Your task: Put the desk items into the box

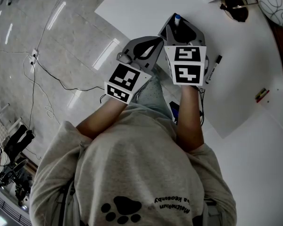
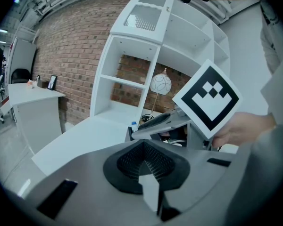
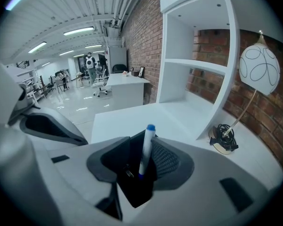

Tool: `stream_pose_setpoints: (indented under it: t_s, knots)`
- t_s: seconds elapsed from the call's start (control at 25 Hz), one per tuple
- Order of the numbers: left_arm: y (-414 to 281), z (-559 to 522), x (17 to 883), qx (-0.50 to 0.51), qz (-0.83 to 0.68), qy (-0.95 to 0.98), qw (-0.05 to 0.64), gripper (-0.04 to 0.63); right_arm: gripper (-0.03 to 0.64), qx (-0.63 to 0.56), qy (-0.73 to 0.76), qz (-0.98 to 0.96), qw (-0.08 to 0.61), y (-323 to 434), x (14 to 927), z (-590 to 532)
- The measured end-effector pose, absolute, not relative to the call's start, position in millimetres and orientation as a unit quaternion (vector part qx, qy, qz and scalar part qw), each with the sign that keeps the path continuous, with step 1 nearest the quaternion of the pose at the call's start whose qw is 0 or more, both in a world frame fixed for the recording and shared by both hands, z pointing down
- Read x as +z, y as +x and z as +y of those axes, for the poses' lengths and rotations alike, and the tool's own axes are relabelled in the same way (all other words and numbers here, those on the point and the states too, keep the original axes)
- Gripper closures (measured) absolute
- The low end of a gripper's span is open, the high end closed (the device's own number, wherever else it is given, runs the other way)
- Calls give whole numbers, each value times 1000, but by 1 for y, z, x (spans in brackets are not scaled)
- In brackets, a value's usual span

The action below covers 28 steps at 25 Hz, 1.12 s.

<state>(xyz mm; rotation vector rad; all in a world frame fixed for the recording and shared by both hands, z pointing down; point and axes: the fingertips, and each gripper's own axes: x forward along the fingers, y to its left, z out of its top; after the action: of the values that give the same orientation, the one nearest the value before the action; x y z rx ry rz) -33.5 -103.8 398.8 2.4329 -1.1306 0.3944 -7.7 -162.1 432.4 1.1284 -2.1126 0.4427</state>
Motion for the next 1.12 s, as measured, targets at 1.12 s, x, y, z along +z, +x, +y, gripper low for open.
stream_pose_setpoints:
  t_s: [1.12]
  knots:
    - [-6, -96, 375, 135, -395, 888, 194, 588, 600, 123, 480, -830, 255, 22, 384, -142]
